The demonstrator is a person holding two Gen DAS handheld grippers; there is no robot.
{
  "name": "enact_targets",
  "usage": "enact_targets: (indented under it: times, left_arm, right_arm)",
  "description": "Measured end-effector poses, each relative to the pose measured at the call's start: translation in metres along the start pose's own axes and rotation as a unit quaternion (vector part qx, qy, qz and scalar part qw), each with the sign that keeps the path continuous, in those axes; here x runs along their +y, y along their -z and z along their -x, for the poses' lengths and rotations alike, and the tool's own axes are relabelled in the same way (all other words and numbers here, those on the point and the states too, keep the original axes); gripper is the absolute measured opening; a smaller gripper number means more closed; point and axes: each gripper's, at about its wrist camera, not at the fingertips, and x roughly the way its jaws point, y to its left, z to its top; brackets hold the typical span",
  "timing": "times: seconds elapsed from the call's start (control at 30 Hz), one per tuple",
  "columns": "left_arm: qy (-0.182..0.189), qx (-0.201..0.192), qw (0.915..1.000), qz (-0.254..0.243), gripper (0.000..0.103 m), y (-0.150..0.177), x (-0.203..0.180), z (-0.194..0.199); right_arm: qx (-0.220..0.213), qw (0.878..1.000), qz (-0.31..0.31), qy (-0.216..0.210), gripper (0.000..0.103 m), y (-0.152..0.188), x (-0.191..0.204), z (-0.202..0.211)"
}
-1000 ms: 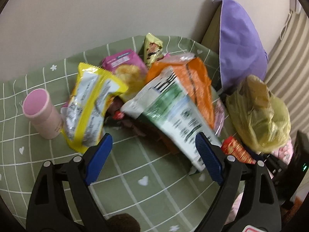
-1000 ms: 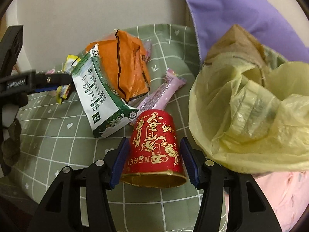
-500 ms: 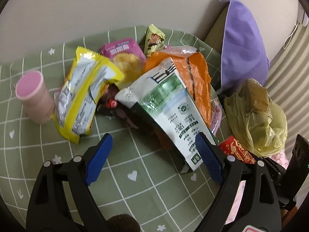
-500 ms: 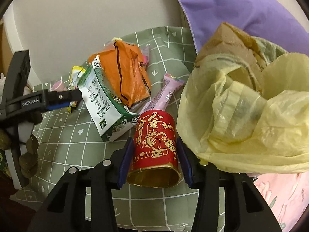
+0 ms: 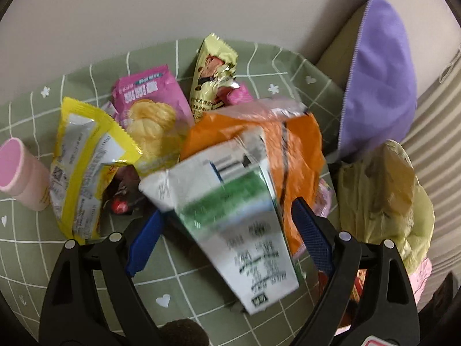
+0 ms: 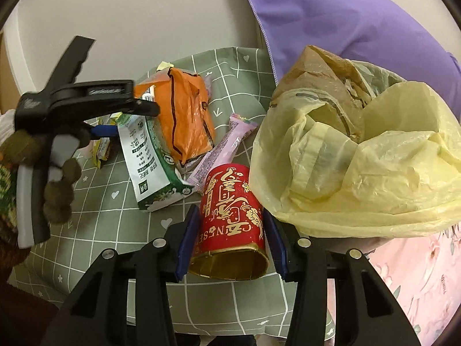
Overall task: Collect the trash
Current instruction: 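Lift the red cup and green-white milk carton toward the yellow-lined bin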
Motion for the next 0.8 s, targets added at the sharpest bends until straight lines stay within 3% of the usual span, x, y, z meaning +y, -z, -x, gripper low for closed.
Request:
enact_targets:
  times: [0.33,0.53,0.67,0.8]
  left_arm:
    - [0.005,-0.006,1.0000,0.005,0.069,0.005,0.011,0.009]
    - [0.020,-0.002,0.9998,-0.003,0.069,0.010,0.013,0.018]
    - [0.031,-0.028,0.9988,-0.025,0.069,0.012,0.010,0.043]
    - [0.011,-0.063,0.9949,-0.078,0.068,0.010,-0.001,0.065]
  right_arm:
    - [-0.001,1.000,-0.009,0.001,0.043,0.006,-0.003,0.000]
    - [-0.006,1.000,-0.001,-0.006,0.043,0.002,0.002,-0.001]
    - [-0.010,1.000,0.003,-0.011,0.043,-0.004,0.007,-0.005]
    - [-0.016,1.000,0.003,-0.011,0.043,-0.011,0.011,-0.007]
